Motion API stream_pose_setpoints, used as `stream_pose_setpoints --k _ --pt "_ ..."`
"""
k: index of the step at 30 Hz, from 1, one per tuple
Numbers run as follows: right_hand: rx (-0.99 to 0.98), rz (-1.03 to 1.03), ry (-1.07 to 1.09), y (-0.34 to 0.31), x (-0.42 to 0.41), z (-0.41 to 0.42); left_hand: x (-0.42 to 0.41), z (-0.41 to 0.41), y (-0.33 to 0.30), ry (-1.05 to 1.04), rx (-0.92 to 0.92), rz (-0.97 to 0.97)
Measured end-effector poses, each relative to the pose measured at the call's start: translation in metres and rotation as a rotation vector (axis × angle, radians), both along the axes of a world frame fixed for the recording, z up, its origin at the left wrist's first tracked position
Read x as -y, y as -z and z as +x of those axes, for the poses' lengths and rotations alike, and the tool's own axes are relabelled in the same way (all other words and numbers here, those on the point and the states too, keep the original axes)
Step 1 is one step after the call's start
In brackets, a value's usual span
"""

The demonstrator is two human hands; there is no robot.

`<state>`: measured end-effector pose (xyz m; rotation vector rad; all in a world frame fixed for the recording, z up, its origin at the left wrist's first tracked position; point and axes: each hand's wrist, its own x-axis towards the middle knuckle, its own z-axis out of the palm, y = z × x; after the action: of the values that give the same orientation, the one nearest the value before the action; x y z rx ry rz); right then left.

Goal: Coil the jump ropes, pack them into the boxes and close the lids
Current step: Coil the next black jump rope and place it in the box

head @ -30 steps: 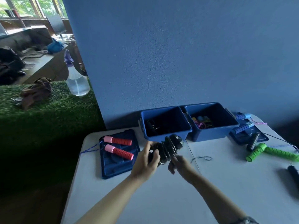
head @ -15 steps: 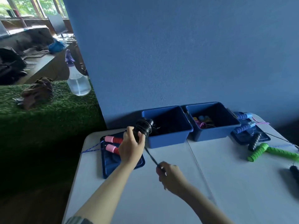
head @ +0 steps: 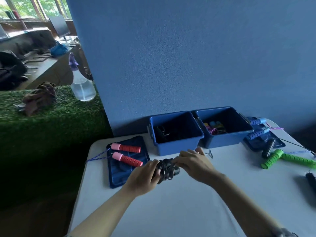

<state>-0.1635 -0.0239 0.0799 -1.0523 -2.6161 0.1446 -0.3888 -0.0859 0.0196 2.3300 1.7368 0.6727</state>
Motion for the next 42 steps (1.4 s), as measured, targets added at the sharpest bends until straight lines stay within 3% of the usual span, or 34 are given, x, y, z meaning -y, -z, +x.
stream_pose_setpoints --k 4,7,10,18,22,25,30,35,42 --pt "0.016 -0.122 0.000 -0.001 -0.011 0.005 0.008 0.006 -0.011 0.216 0.055 0.057" --pt "-0.160 -0.409 0.015 0.001 -0.017 0.009 0.016 0.016 -0.017 0.313 0.085 0.081" --pt "-0.418 -0.768 0.043 0.003 -0.018 0.013 0.024 0.023 -0.023 0.306 0.177 0.067" --pt "-0.685 -1.150 0.233 0.021 -0.004 0.012 0.022 0.037 -0.024 0.101 0.364 0.076" --pt "-0.577 -0.970 0.390 0.042 0.016 -0.002 0.014 0.040 -0.025 -0.074 0.481 0.047" --pt "-0.518 -0.890 0.419 0.055 0.029 -0.017 0.010 0.042 -0.020 -0.185 0.418 0.079" --pt "-0.195 -0.611 0.265 0.062 0.040 -0.023 0.007 0.037 -0.011 -0.336 0.300 0.061" --pt "-0.133 -0.517 0.188 0.052 0.038 -0.019 0.008 0.030 -0.005 -0.319 0.071 0.002" --pt "-0.182 -0.431 0.048 0.037 0.036 -0.010 0.006 0.030 -0.007 -0.327 0.036 -0.125"
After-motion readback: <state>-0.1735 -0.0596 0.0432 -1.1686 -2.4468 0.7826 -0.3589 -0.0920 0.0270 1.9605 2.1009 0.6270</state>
